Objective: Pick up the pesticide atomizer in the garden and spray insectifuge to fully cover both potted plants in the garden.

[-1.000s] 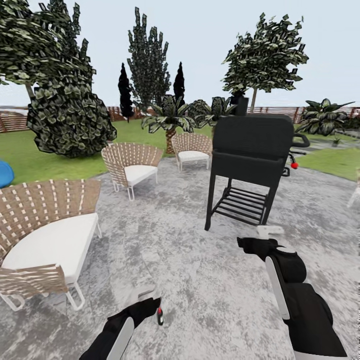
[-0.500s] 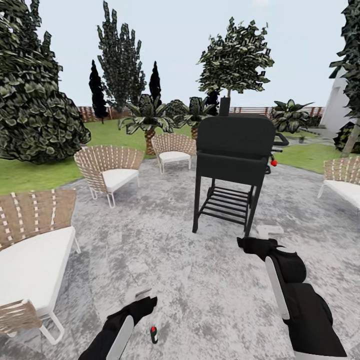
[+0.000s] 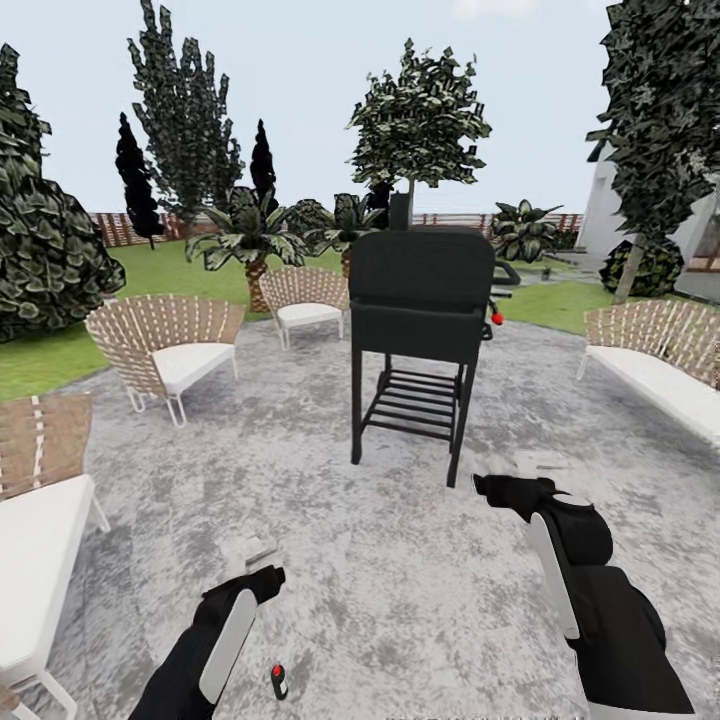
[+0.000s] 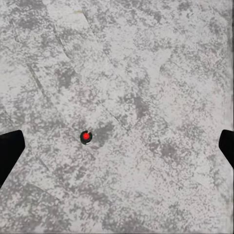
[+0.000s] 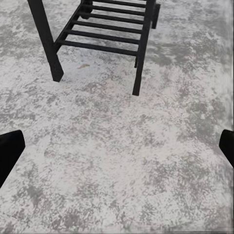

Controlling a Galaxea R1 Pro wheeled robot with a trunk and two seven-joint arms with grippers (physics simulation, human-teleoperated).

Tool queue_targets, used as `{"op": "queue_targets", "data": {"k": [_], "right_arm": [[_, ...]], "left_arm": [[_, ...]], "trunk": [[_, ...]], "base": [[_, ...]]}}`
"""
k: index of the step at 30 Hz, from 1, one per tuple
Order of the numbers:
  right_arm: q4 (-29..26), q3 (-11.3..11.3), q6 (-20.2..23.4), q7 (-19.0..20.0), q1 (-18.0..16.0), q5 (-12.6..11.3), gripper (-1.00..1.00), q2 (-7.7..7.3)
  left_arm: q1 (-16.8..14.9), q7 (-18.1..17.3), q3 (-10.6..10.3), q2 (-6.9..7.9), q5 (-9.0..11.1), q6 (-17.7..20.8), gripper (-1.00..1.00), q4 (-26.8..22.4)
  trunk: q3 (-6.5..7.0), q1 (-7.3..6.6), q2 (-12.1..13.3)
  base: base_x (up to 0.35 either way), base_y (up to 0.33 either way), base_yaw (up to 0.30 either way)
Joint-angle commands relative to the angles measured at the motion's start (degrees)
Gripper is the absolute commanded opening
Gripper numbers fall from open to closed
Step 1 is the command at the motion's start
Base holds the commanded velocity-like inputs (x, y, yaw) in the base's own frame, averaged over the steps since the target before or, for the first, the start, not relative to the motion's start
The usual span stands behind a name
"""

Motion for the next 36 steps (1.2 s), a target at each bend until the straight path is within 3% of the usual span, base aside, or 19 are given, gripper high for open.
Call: {"op": "queue_targets", "data": {"k": [1,6,9,10,12,16,20,21,24,26,27,29,36], "right_arm": [[-0.04,0.04,0.28,-0.13,-0.09,-0.01,1.0,-0.02],[0.01,0.13,4.02,0.11,-0.61,-0.29,1.0,-0.04],[-0.02,0.2,5.06,0.15,-0.34,-0.33,1.0,-0.01],[-0.03,0.23,5.32,0.19,-0.3,-0.34,1.0,0.0],[-0.04,0.22,5.49,0.21,-0.44,-0.35,1.0,-0.06],[-0.04,0.21,4.47,0.39,-0.28,-0.36,1.0,-0.47],[-0.04,0.14,3.17,0.77,-0.47,-0.36,1.0,-0.77],[-0.04,0.02,2.79,0.85,-0.74,-0.36,1.0,-0.75],[-0.04,-0.1,2.43,0.84,-1.85,-0.33,1.0,-0.48],[-0.04,-0.19,2.4,0.81,-3.45,-0.33,1.0,-0.23],[-0.04,-0.19,2.35,0.84,-3.61,-0.34,1.0,-0.22],[-0.04,-0.27,2.07,0.92,-4.24,-0.35,1.0,-0.62],[-0.04,0.05,2.11,1.08,-3.86,-0.43,1.0,-0.8]], "left_arm": [[-0.05,0.57,0.14,0.05,0.82,0.06,1.0,-0.14],[-0.58,0.21,1.38,1.08,2.09,-0.12,1.0,-0.34],[-0.7,0.04,-0.5,1.47,1.57,-0.56,1.0,-0.42],[-0.9,-0.11,-2.93,2.0,0.06,-0.67,1.0,-0.42],[-1.22,-0.37,-5.9,3.08,-2.17,-0.78,1.0,-0.37],[-1.77,-0.89,-8.25,4.0,-3.93,-0.94,1.0,0.21],[-4.5,-3.49,-8.23,4.57,-4.37,-1.03,1.0,3.9],[-5.83,-4.98,-8.23,4.7,-4.82,-1.54,1.0,6.88],[-7.13,-6.6,-8.33,4.81,-5.31,-5.05,1.0,11.6],[-8.0,-9.34,-8.52,5.0,-5.52,-13.48,1.0,17.16],[-7.98,-10.27,-8.54,5.09,-5.59,-14.67,1.0,17.93],[-6.56,-17.13,-8.67,6.17,-5.7,-20.06,1.0,20.59],[-4.73,-21.05,-8.71,7.85,-5.72,-25.2,1.0,24.04]], "trunk": [[-0.25,0.23,-0.45],[-1.14,1.32,-2.46],[-1.68,1.98,-3.66],[-1.86,2.2,-4.06],[-2.22,2.64,-4.86],[-2.94,3.52,-6.47],[-3.66,4.4,-8.07],[-3.84,4.62,-8.47],[-4.38,5.28,-9.68],[-4.74,5.72,-10.48],[-4.91,5.94,-10.88],[-5.27,6.37,-11.68],[-6.53,7.91,-14.49]], "base": [[0.0,0.0,-0.214],[0.0,0.0,-0.048],[0.0,0.0,-0.012],[0.0,0.0,-0.006],[0.0,0.0,-0.004],[0.0,0.0,-0.001],[0.0,0.0,0.0],[0.0,0.0,0.0],[0.0,0.0,0.0],[0.0,0.0,0.0],[0.0,0.0,0.0],[0.0,0.0,0.0],[0.0,0.0,0.0]]}}
